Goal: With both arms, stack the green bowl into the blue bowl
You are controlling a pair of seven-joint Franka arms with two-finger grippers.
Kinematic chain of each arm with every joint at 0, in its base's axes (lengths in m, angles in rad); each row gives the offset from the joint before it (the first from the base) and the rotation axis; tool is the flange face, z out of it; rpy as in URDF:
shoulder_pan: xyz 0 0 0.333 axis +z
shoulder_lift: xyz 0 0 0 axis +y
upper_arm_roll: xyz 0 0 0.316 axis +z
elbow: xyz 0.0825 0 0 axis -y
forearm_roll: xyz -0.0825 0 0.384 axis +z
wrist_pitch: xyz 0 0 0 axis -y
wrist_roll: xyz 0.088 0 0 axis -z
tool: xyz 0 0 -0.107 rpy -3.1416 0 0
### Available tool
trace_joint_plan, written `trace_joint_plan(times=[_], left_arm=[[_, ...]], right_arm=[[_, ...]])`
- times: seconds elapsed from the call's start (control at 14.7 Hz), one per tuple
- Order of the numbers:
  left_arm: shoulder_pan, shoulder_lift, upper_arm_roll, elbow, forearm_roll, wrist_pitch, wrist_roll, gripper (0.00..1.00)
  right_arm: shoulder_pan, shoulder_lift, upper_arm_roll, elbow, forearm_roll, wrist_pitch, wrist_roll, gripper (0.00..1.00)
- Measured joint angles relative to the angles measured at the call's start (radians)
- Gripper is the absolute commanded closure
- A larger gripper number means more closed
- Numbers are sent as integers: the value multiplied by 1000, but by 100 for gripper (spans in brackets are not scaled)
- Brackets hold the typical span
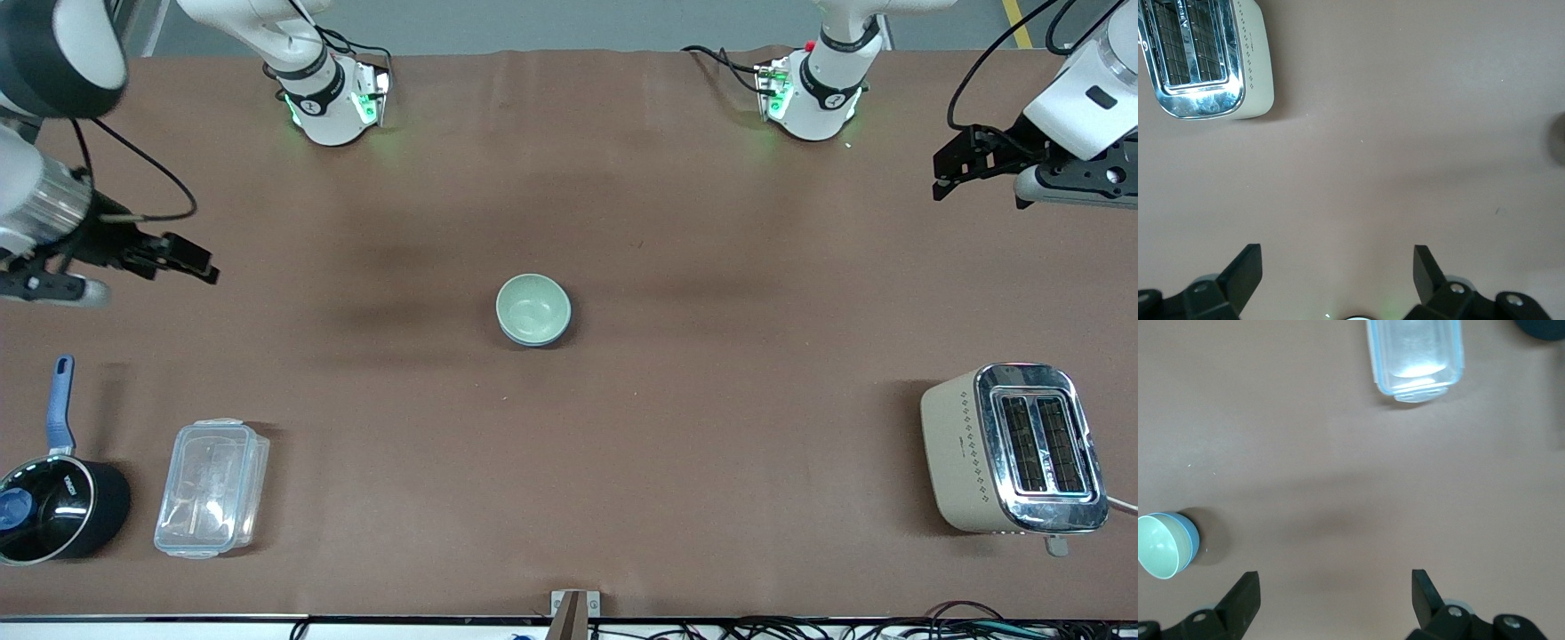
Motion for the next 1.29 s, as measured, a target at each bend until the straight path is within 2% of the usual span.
trace_joint_plan(times=[0.14, 0.41, 0.68, 0.88, 1.09, 1.29], left_arm=[[0, 0, 0, 0, 0, 0, 0, 0], [-1, 0, -1, 0, 0, 0, 0, 0], [-3, 0, -1, 0, 0, 0, 0, 0], [-5, 0, -1, 0, 0, 0, 0, 0], [-7, 1, -2, 1, 0, 0, 0, 0], [-9, 1, -3, 2, 0, 0, 0, 0]], right_arm=[[-24, -26, 5, 52, -13, -86, -2, 0], [-71, -33, 45, 221, -43, -254, 0, 0], [-135, -32, 71, 327, -45, -358, 0, 1], [-157, -29, 96, 347, -69, -386, 0, 2], [-169, -11, 153, 346, -121, -374, 5, 2], [-180, 28, 165, 343, -124, -346, 4, 2]])
